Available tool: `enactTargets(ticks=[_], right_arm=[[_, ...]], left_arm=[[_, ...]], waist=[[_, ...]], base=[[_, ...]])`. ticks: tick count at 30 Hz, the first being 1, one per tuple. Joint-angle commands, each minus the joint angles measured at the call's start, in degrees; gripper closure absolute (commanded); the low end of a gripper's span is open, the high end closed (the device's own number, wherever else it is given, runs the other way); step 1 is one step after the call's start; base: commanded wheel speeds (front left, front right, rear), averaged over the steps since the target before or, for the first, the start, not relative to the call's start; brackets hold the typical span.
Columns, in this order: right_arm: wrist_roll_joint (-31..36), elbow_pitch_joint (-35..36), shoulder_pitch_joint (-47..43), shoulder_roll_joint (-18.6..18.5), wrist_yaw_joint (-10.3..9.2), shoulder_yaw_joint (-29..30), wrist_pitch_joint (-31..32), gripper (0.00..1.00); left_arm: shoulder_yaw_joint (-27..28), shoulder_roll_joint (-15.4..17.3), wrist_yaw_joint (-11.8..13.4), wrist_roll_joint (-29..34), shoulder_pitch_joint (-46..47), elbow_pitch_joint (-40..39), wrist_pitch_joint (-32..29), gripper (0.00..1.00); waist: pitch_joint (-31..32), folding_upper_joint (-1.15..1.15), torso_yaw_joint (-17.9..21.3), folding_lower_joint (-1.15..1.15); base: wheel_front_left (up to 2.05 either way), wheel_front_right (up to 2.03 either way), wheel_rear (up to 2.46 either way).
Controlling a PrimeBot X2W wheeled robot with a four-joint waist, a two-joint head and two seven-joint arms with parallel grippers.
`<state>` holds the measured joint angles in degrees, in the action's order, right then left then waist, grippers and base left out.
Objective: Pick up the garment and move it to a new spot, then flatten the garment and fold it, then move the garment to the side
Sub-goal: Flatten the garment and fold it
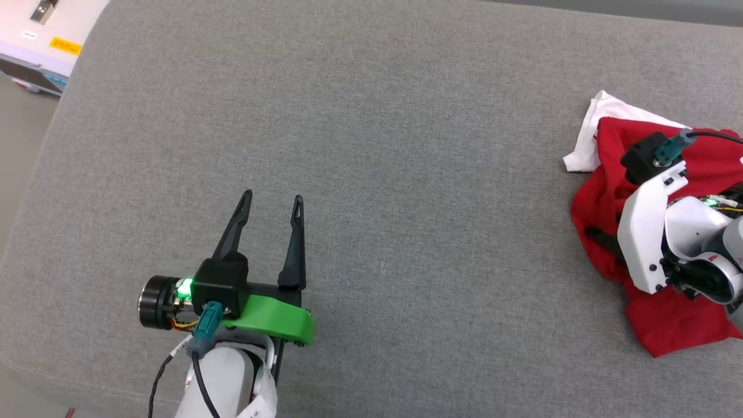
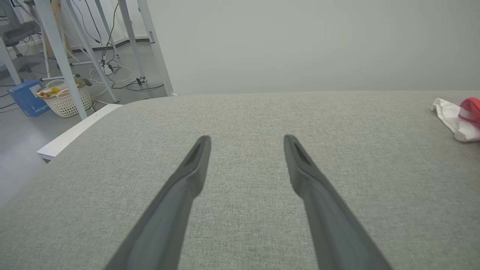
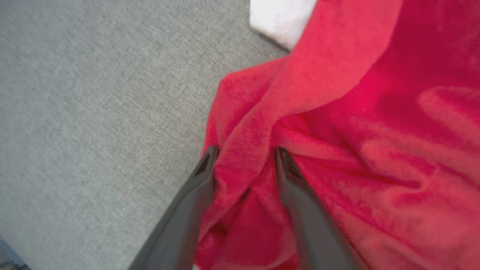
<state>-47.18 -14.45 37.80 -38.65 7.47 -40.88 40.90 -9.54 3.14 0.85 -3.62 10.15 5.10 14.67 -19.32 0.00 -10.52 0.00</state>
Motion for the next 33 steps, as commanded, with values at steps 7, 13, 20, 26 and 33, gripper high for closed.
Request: enactTargets(ticks=[7, 13, 20, 26, 33], right_arm=[[-1.47, 7.90, -2.20, -3.76, 0.02, -2.07, -10.13, 1.00], [-2.47, 17.97, -10.93, -8.26, 0.02, 3.67, -14.08, 1.00], [-0.68, 23.61, -28.96, -8.30, 0.02, 14.13, -12.59, 1.00], [1.33, 19.76, -40.36, -2.81, 0.02, 19.05, -11.37, 1.00], [4.51, 15.60, -42.27, 1.96, 0.02, 21.35, -14.63, 0.35]], left_arm=[[1.08, -0.26, 0.38, 0.31, -1.19, 0.63, 0.33, 0.00], [1.64, -0.26, 0.11, 0.74, -3.03, 0.69, 0.33, 0.00], [2.12, -0.18, -0.39, 1.33, -4.58, 0.63, 0.33, 0.00], [1.86, -0.17, -0.97, 1.76, -4.47, 0.92, 0.33, 0.00], [1.92, 0.00, -1.30, 1.98, -4.36, 1.56, 0.33, 0.00]], waist=[[4.63, 0.00, 2.19, 0.00], [7.91, 0.00, 3.96, 0.00], [9.11, 0.00, 6.21, 0.00], [8.96, 0.00, 7.13, 0.00], [9.42, 0.00, 7.39, 0.00]], base=[[0.00, 0.00, 0.00], [0.00, 0.00, 0.00], [0.00, 0.00, 0.00], [0.00, 0.00, 0.00], [0.00, 0.00, 0.00]])
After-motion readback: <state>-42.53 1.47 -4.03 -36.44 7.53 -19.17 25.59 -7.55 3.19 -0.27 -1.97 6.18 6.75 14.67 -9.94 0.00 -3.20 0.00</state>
